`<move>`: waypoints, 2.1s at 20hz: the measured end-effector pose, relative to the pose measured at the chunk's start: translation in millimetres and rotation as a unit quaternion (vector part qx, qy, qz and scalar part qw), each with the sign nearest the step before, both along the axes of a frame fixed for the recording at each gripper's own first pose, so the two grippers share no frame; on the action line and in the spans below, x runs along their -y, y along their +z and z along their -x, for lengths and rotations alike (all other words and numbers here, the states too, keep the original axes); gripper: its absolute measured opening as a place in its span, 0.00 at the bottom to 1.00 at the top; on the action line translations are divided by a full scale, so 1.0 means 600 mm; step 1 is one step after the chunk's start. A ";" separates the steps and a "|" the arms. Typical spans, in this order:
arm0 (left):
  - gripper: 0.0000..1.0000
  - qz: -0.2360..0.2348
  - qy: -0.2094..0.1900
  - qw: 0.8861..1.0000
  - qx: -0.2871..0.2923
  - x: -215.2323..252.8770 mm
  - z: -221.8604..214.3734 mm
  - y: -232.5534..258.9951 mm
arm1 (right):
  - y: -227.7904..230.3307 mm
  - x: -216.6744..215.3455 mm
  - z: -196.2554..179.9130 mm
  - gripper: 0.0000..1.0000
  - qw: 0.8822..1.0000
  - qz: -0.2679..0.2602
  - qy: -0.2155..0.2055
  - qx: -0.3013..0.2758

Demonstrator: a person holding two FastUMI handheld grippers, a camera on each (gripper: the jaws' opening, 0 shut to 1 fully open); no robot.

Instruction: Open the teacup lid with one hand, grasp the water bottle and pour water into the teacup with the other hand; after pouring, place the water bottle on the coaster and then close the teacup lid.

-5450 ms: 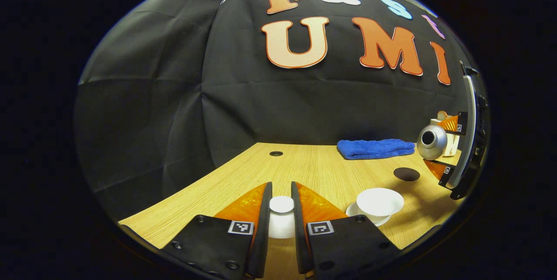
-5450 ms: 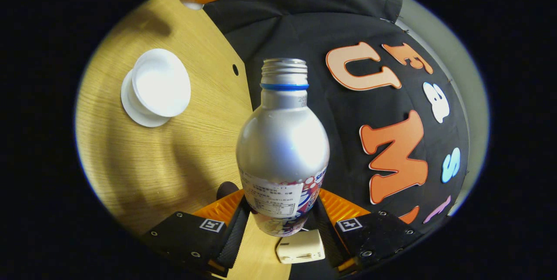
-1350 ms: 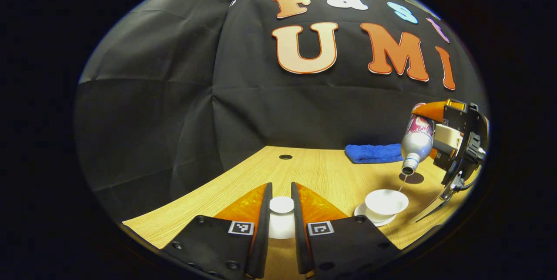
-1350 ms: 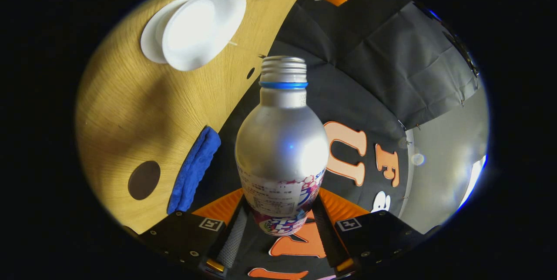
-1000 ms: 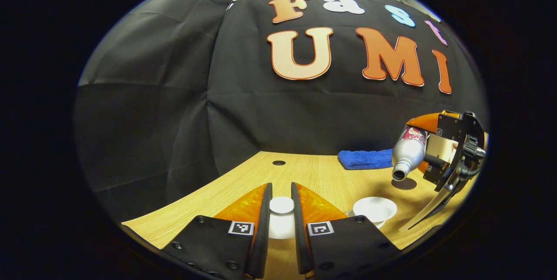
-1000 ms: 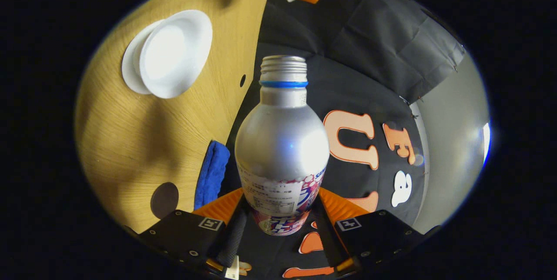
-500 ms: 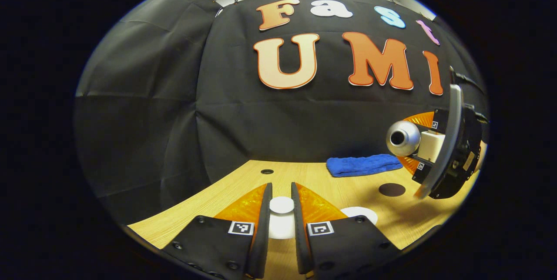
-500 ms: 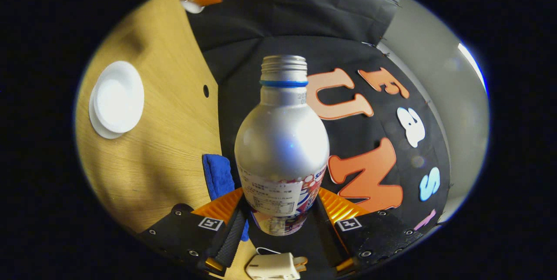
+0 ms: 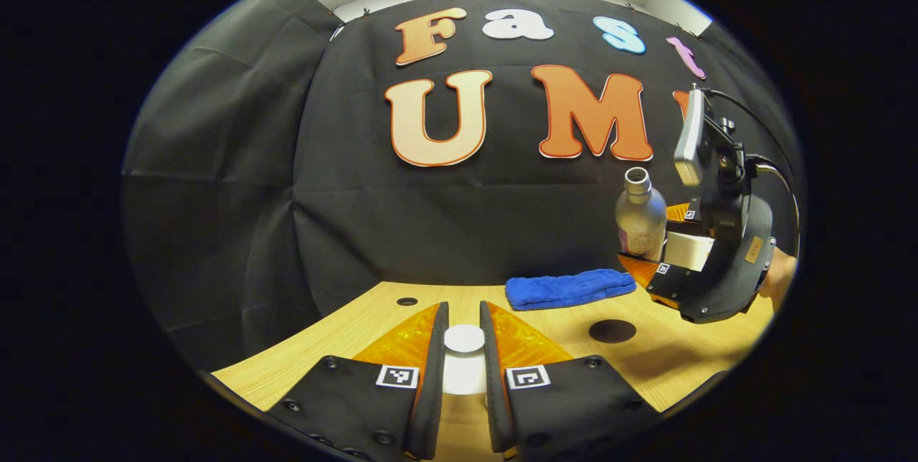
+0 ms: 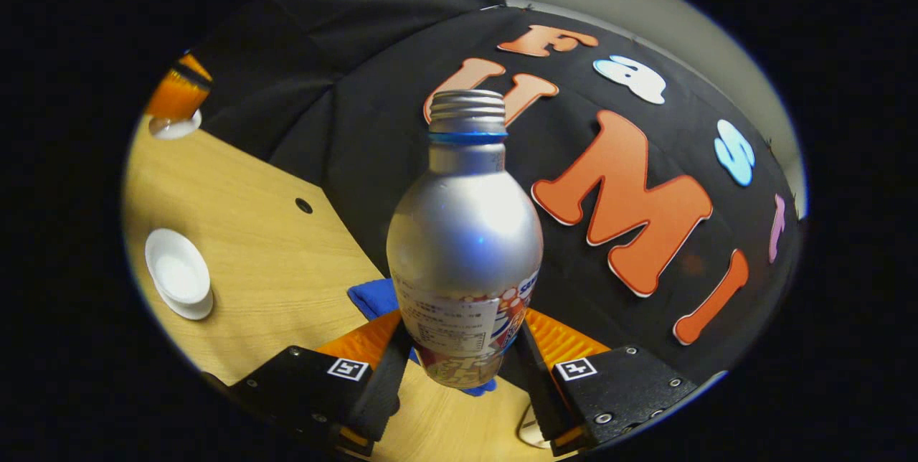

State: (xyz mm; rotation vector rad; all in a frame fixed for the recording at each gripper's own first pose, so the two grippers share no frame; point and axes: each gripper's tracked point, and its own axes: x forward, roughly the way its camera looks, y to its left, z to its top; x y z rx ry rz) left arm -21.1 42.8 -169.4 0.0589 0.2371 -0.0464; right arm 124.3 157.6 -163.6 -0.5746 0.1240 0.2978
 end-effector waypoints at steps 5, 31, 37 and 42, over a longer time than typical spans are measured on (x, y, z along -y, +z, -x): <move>0.30 0.008 -0.013 1.000 0.000 0.032 -0.005 0.003 | -0.013 0.013 -0.025 0.80 0.992 -0.112 -0.011 -0.057; 0.31 0.028 -0.038 0.998 -0.041 0.104 -0.027 -0.057 | -0.240 0.015 -0.018 0.80 0.930 -0.252 -0.052 -0.262; 0.30 0.030 -0.039 0.997 -0.057 0.112 -0.032 -0.081 | -0.282 0.011 -0.007 0.80 0.923 -0.248 -0.062 -0.289; 0.31 0.039 -0.040 0.996 -0.074 0.117 -0.037 -0.109 | -0.283 0.015 -0.009 0.82 0.923 -0.247 -0.065 -0.287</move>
